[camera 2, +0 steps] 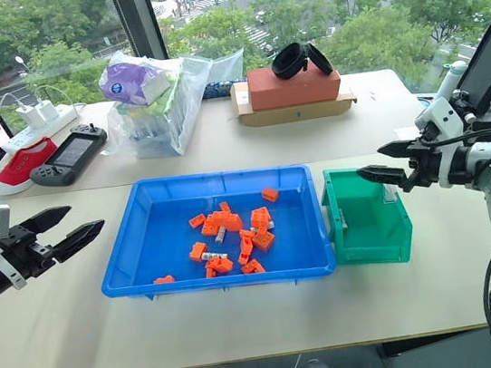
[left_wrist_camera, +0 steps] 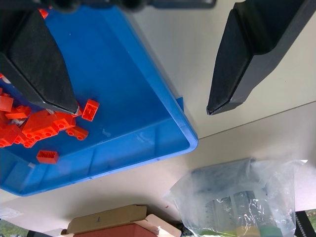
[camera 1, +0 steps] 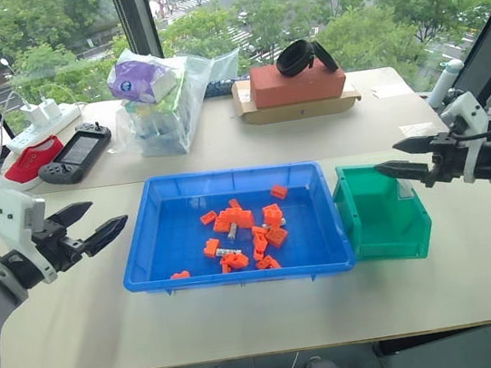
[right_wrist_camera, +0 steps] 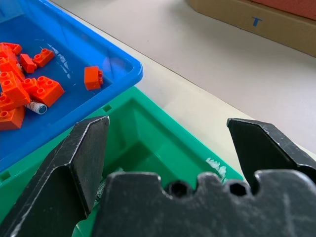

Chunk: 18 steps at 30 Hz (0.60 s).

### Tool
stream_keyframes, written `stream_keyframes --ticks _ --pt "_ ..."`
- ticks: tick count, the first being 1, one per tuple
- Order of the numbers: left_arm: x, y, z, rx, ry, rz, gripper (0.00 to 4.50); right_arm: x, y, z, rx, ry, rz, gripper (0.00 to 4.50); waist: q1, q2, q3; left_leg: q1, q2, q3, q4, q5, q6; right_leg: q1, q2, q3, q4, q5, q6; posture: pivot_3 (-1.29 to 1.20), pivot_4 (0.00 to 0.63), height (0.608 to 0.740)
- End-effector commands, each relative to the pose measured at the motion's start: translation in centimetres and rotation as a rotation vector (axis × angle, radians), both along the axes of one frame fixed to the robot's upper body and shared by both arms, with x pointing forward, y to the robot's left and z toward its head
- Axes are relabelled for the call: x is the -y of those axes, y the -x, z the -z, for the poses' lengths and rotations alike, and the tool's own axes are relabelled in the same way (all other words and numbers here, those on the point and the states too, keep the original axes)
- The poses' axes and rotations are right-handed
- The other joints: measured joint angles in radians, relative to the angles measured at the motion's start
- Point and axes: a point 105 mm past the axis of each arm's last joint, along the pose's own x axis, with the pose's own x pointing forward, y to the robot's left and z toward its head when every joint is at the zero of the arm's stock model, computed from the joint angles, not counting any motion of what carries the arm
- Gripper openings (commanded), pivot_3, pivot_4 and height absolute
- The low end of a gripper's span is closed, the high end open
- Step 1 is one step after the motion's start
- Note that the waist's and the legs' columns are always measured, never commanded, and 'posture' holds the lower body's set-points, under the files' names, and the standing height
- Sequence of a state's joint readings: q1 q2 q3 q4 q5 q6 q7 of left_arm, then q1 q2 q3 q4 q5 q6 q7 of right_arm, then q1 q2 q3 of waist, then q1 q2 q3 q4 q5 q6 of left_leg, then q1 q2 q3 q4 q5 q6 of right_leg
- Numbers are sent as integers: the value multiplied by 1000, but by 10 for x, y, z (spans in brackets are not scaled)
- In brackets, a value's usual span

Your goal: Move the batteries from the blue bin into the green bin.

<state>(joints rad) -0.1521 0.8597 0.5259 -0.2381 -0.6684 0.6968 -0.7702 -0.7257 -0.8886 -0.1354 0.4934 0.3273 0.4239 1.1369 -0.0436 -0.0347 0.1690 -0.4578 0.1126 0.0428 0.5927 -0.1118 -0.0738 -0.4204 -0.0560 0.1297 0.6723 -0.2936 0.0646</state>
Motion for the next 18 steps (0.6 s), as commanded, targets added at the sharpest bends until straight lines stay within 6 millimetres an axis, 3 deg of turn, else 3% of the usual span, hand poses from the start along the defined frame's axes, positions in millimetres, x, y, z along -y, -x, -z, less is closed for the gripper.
stream_keyframes --ticks 1,4,7,12,15,18 --pt "3 1 -14 48 -29 32 4500 -11 -2 -22 79 71 -59 4454 0 0 0 0 0 0 0 0 0 0 0 0 0 0 0 0 150 735" --pt "9 7 -22 44 -53 105 4500 -54 1 -33 85 302 -250 4454 -11 0 0 0 0 0 0 0 0 -2 0 0 1 0 0 0 150 735" --pt "9 14 -16 12 -84 120 4500 -90 10 -36 93 454 -402 4454 -21 1 0 0 0 0 -1 1 -1 -2 0 0 3 0 0 0 150 735" --pt "3 22 5 -63 -131 60 4500 -159 19 -52 207 503 -609 4454 -24 1 0 0 0 -1 -1 0 -1 -2 0 -2 3 0 0 0 150 735" --pt "3 26 12 -67 -147 50 4500 -193 24 -40 177 534 -692 4454 -21 1 0 0 0 -2 -1 1 -1 -3 0 -3 4 -1 -1 0 150 735" --pt "3 28 12 -55 -153 34 4500 -211 22 -16 99 597 -695 4454 -14 0 0 0 0 -2 0 1 -1 -3 0 -4 5 -1 -1 0 150 735"
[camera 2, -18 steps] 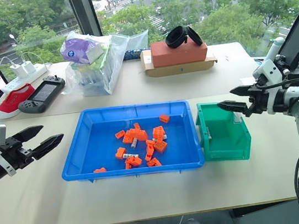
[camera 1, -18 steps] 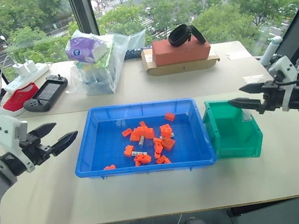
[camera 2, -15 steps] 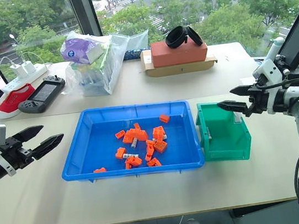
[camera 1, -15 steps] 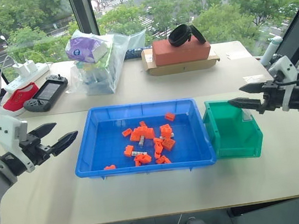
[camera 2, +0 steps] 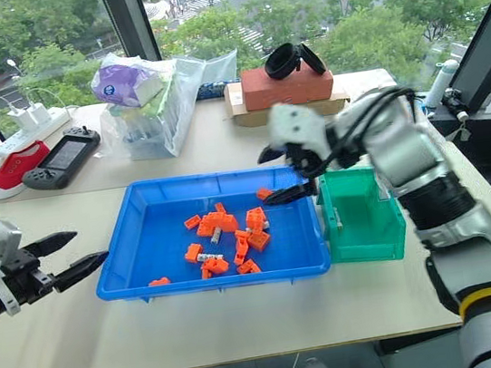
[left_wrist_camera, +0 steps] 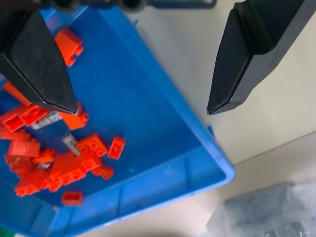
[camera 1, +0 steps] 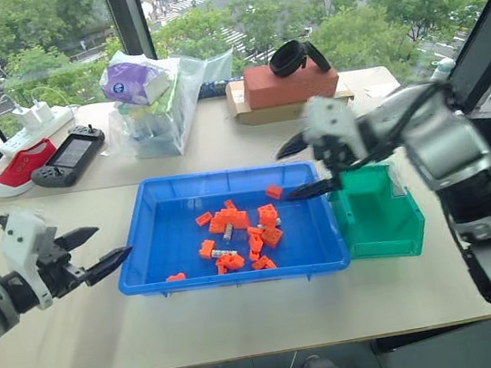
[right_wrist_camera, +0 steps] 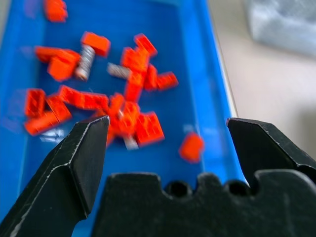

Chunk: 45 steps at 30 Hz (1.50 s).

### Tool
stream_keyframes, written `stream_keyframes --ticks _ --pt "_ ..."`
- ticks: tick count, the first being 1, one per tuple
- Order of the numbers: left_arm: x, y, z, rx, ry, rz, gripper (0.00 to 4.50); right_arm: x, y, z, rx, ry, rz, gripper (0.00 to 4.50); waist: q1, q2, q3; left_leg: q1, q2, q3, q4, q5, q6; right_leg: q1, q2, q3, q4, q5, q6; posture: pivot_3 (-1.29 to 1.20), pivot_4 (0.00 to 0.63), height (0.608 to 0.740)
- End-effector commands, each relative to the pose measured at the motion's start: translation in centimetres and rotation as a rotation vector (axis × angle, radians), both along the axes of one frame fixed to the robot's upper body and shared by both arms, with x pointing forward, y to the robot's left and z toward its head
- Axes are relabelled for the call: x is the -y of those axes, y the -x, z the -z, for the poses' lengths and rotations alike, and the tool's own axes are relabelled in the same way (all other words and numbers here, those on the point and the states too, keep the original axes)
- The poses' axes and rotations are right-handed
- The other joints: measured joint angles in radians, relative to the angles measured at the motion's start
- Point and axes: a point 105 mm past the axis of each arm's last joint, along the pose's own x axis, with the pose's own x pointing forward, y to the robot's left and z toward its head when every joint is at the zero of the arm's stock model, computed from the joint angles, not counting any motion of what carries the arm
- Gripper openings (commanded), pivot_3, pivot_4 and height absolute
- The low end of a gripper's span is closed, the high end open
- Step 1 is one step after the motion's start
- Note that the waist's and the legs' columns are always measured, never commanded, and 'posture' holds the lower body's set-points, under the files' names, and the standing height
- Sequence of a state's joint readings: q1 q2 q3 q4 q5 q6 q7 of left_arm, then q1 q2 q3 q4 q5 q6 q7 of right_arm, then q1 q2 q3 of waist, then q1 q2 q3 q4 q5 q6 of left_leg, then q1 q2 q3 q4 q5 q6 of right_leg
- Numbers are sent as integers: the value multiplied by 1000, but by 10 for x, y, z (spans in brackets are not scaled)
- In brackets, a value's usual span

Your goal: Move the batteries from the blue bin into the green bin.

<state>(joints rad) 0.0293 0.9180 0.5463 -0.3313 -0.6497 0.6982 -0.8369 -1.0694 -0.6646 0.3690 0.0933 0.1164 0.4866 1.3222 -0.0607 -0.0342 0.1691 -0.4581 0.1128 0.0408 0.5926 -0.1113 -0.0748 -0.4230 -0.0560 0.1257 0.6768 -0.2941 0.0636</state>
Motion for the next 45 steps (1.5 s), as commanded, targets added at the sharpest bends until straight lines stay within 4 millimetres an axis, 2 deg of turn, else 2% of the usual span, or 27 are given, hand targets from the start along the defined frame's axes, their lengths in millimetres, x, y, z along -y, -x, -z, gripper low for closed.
stream_keyframes --ticks 1,5,8,11,16,25,28,31,34,38,42,45 --pt "2 3 -13 70 -37 -11 4500 -12 -2 18 -8 109 37 4454 6 0 0 0 0 0 0 0 0 0 0 0 0 0 0 0 150 735" --pt "5 3 -12 73 -39 -21 4500 -16 -13 35 -36 135 92 4454 22 0 0 -1 0 0 1 0 0 -1 0 -1 0 0 0 0 150 735" --pt "11 3 -14 86 -26 -9 4500 -11 -26 46 3 188 154 4454 23 0 0 -1 0 0 1 0 0 0 0 -1 0 0 0 0 150 735" --pt "17 3 -15 87 -26 12 4500 -14 -27 50 -30 176 174 3800 21 0 0 -1 0 0 0 0 0 -1 0 -1 0 0 0 0 150 735" --pt "34 4 -14 63 -10 96 4500 -9 -33 60 -45 195 218 2082 17 0 0 -1 0 0 0 0 0 -1 0 -1 1 0 -1 0 150 735" --pt "45 -3 -28 85 -2 152 4500 -7 -27 72 -109 185 246 2082 18 0 0 -1 0 -1 0 0 0 -1 0 -1 1 0 -1 0 150 735" --pt "47 -4 -27 83 -11 164 4500 -6 -26 72 -127 173 263 1409 18 0 0 -1 0 -1 0 0 0 -1 0 -1 1 0 -1 0 150 735" --pt "48 -6 -28 86 -15 167 4500 -3 -28 69 -125 161 279 503 19 0 0 -1 0 -1 0 0 0 -1 0 -2 1 0 -1 0 150 735" --pt "48 -7 -29 87 -21 172 4500 5 -29 53 -133 125 292 457 19 0 0 -1 0 -1 0 0 0 -1 0 -2 1 0 -1 0 150 735" --pt "48 -9 -30 90 -23 175 4500 26 -45 33 -120 57 385 457 20 0 0 -1 0 -1 0 0 0 -1 0 -1 1 0 -1 0 150 735" --pt "50 -11 -30 93 -22 181 4500 46 -61 34 -87 69 475 457 19 0 0 -1 0 -1 0 0 0 0 0 -2 1 0 -1 0 150 735" --pt "52 -13 -29 92 -24 187 4500 51 -70 37 -94 42 524 457 16 0 0 -1 0 -1 0 0 0 -1 0 -2 1 0 -1 0 150 735"
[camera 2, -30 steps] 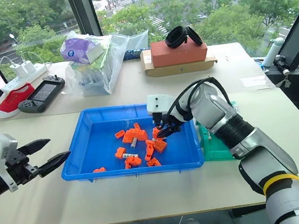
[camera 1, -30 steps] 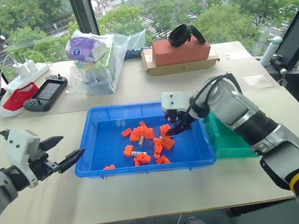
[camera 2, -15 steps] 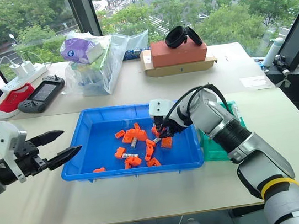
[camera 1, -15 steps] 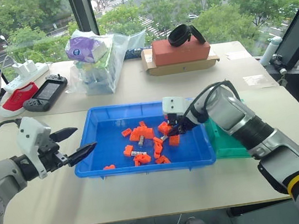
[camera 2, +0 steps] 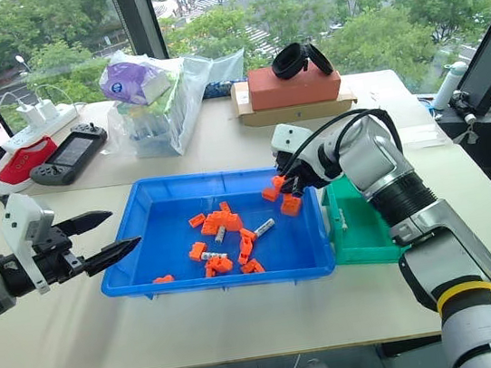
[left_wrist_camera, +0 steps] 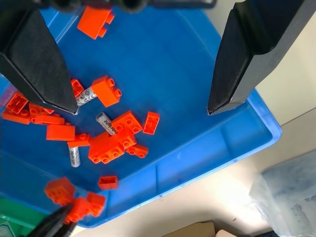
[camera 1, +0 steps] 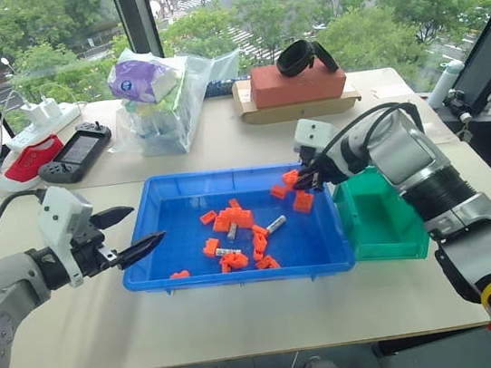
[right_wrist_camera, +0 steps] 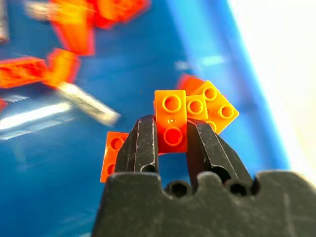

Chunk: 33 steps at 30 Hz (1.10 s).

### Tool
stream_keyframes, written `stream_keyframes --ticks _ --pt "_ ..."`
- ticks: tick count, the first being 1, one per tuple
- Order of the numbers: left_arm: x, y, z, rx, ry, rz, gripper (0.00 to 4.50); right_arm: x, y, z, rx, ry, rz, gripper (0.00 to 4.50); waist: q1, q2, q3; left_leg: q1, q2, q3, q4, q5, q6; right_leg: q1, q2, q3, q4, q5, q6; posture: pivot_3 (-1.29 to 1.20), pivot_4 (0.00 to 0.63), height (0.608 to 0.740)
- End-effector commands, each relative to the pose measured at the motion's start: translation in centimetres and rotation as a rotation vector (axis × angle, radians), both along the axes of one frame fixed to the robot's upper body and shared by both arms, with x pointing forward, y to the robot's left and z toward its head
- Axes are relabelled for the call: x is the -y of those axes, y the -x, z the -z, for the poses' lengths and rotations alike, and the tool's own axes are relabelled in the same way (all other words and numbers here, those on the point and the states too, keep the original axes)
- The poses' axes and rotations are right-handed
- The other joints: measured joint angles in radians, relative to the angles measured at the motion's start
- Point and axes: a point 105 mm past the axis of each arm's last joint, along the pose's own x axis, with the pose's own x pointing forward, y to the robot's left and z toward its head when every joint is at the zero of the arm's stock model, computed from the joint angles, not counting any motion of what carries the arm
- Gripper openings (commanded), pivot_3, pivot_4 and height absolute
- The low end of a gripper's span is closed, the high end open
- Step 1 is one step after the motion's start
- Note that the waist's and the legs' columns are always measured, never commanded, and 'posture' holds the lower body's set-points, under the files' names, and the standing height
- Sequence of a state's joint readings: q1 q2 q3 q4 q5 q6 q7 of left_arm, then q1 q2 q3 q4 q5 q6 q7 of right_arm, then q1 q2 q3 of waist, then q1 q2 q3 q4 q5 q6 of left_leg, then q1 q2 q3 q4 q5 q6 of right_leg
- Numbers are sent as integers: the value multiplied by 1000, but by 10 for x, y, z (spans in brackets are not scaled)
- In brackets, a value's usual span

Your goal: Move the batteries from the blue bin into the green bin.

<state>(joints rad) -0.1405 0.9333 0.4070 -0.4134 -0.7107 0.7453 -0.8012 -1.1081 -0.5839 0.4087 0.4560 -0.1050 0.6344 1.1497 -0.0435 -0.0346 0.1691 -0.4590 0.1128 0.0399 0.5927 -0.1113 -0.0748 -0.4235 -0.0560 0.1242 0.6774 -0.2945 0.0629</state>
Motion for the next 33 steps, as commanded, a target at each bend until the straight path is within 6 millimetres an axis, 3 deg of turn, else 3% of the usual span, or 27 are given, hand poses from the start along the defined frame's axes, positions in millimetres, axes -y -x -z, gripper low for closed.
stream_keyframes --ticks 1,8,9,12,18,22,26,29,33 --pt "2 -2 -8 37 -12 14 4500 2 -11 -10 56 -30 41 457 -2 0 0 0 0 0 0 0 0 0 0 0 0 0 0 0 150 735" --pt "8 -9 -9 55 -11 34 4500 9 -20 7 51 3 97 457 -1 0 0 0 0 0 0 0 0 1 0 0 0 0 0 0 150 735" --pt "8 -9 -9 56 -11 37 4500 11 -20 6 62 14 99 1257 -1 0 0 0 0 0 0 0 0 0 0 0 0 0 0 0 150 735" --pt "9 -10 -9 58 -10 41 4500 9 -18 -4 82 -18 66 2296 1 0 0 0 0 0 0 0 0 0 0 0 0 0 0 0 150 735" --pt "10 -10 -9 58 -9 42 4500 -9 12 -28 39 -142 -72 4331 2 0 0 -1 0 0 0 0 0 0 0 0 0 0 0 0 150 735" --pt "9 -11 -10 59 -9 40 4500 -21 35 -41 28 -183 -163 4421 1 0 0 -1 0 0 0 0 0 0 0 0 0 0 0 0 150 735" --pt "9 -12 -11 62 -11 40 4500 -31 68 -14 -77 -78 -297 4421 6 0 0 -1 0 -1 0 0 0 0 0 0 0 0 0 0 150 735" --pt "17 -15 -10 60 -7 60 4500 -35 62 9 -93 -52 -266 4421 5 0 0 -1 0 -1 0 0 0 1 0 -1 -1 0 0 0 150 735" --pt "22 -11 -6 38 -25 84 4500 -40 54 14 -74 -49 -254 4421 1 0 0 -1 0 -1 1 0 0 0 0 0 0 0 0 0 150 735"
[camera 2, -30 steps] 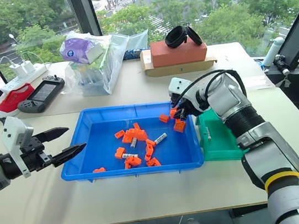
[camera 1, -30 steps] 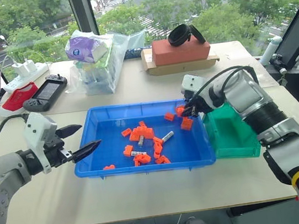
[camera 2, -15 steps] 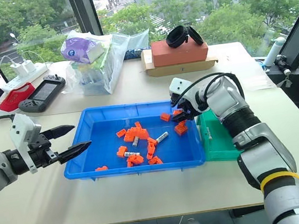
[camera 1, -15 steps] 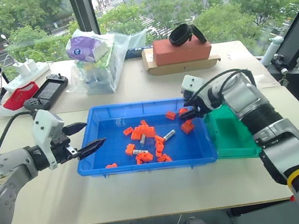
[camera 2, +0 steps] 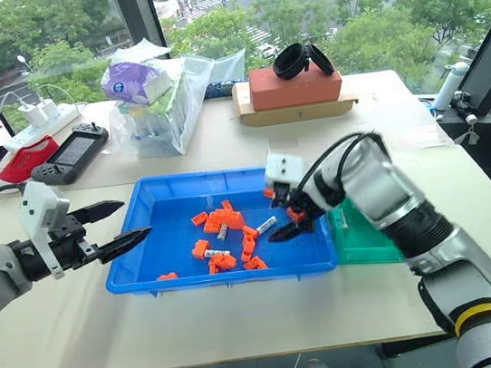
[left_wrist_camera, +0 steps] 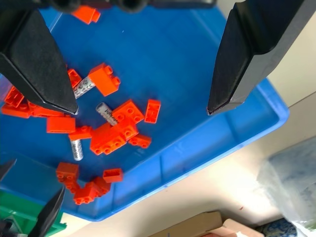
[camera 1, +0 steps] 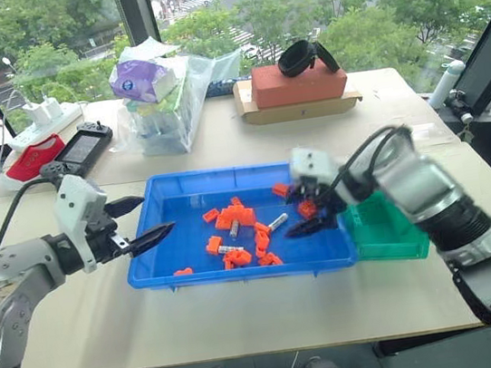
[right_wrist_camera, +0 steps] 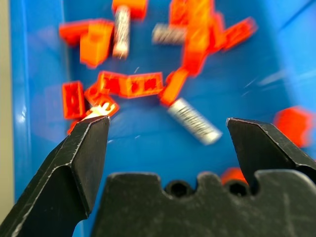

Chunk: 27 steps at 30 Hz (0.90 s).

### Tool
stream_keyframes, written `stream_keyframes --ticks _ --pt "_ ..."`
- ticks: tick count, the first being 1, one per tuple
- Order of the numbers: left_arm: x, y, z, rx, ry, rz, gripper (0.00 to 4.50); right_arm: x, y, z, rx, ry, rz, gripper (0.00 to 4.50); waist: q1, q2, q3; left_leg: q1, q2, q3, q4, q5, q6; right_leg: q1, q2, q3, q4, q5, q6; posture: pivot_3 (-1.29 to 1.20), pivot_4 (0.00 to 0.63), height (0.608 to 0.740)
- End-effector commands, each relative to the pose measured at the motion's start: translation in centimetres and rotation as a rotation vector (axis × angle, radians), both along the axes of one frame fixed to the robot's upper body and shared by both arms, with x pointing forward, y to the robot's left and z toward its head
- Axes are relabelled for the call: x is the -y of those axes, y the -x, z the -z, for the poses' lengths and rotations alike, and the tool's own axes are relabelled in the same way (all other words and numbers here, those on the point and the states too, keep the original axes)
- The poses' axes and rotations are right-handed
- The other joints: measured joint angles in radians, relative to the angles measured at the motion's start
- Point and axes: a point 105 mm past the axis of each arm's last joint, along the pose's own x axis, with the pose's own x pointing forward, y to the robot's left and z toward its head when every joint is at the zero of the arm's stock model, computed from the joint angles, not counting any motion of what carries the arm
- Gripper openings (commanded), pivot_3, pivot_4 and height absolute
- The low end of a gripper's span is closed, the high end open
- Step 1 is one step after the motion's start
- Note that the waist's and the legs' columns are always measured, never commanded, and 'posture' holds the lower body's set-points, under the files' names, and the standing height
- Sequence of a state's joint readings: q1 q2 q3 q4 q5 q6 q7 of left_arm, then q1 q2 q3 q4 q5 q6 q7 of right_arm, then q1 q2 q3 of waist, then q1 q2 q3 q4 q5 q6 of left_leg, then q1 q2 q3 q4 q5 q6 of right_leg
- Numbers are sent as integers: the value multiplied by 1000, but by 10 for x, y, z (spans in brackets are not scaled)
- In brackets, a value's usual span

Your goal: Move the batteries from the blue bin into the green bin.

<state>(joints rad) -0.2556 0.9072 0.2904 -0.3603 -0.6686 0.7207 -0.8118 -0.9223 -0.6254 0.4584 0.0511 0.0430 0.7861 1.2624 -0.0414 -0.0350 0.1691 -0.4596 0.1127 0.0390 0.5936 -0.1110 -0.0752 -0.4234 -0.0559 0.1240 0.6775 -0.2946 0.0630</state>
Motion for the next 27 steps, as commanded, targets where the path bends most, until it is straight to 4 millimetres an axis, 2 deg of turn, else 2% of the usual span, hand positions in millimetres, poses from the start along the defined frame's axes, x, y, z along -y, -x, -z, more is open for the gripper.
stream_keyframes --ticks 1,4,11,16,21,22,24,27 --pt "4 6 -2 -1 -40 24 4500 -2 -14 -13 109 5 10 4421 -1 0 0 0 0 0 0 0 0 0 0 0 0 0 0 0 150 735" --pt "4 13 10 -55 -89 44 4500 -4 -26 -11 142 9 40 4421 -1 0 0 0 0 0 -1 0 0 0 0 0 0 0 0 0 150 735" --pt "7 19 7 -54 -72 56 4500 -18 -39 -6 140 -25 42 4421 2 0 0 0 0 0 -1 0 0 0 0 -1 0 0 0 0 150 735" --pt "6 21 7 -51 -72 42 4500 -11 -41 12 128 50 37 3144 2 0 0 0 0 0 -1 0 0 0 0 -1 0 0 0 0 150 735" --pt "6 25 1 -57 -73 38 4500 -2 -38 37 75 95 38 1383 0 0 0 0 0 0 -1 0 0 0 0 -1 0 0 0 0 150 735" --pt "7 25 -1 -53 -66 41 4500 -1 -38 39 74 96 44 946 -1 0 0 0 0 0 -1 0 0 0 0 -1 0 0 0 0 150 735" --pt "8 26 -4 -51 -60 44 4500 -2 -39 35 83 79 45 364 -1 0 0 0 0 -1 -1 0 0 1 0 -1 0 0 0 0 150 735" --pt "9 25 -3 -53 -62 43 4500 -9 -34 16 100 -2 3 256 -1 0 0 1 0 -1 0 0 0 2 0 -1 0 0 0 0 150 735"
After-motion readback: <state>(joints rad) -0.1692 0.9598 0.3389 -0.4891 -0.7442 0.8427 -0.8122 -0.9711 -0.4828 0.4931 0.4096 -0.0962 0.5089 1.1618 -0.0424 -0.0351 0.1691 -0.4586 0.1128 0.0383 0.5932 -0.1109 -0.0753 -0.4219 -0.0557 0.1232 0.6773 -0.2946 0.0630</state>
